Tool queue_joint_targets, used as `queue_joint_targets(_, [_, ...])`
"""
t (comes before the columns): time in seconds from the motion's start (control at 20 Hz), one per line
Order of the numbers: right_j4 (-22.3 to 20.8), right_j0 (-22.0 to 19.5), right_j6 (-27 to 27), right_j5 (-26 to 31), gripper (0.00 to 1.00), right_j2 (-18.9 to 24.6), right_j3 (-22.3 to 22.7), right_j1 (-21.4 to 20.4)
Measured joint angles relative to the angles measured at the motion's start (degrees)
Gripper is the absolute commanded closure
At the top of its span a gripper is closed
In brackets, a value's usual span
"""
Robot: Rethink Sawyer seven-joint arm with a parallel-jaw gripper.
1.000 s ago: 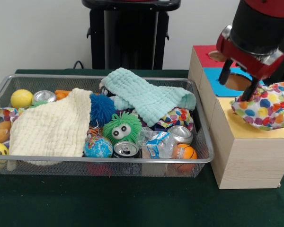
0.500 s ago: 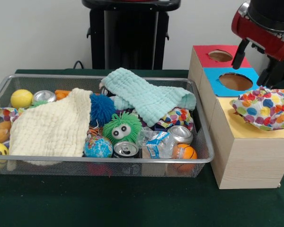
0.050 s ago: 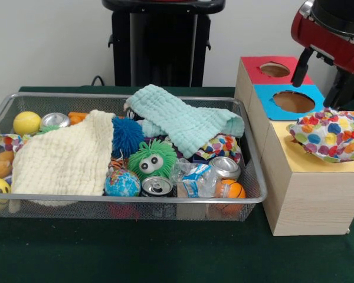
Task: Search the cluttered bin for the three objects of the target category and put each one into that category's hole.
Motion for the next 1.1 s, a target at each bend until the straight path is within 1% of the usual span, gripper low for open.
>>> queue_joint_targets(0.1, [-0.1, 0.0, 0.0, -0.2, 0.0, 0.0, 0.1, 0.0])
queue_joint_targets(0.15, [-0.1, -0.1, 0.0, -0.4, 1.0, 0.0, 0.1, 0.1])
queue_joint_targets(0.55, [-0.1, -0.4, 0.0, -0.5, 1.0, 0.0, 0.2, 0.2])
queue_joint_targets(0.85, [-0.1, -0.3, 0.0, -2.1, 1.0, -0.1, 0.6, 0.2])
queue_joint_targets(1.1, [0.8, 0.5, 0.0, -4.0, 1.0, -0.1, 1.0, 0.1])
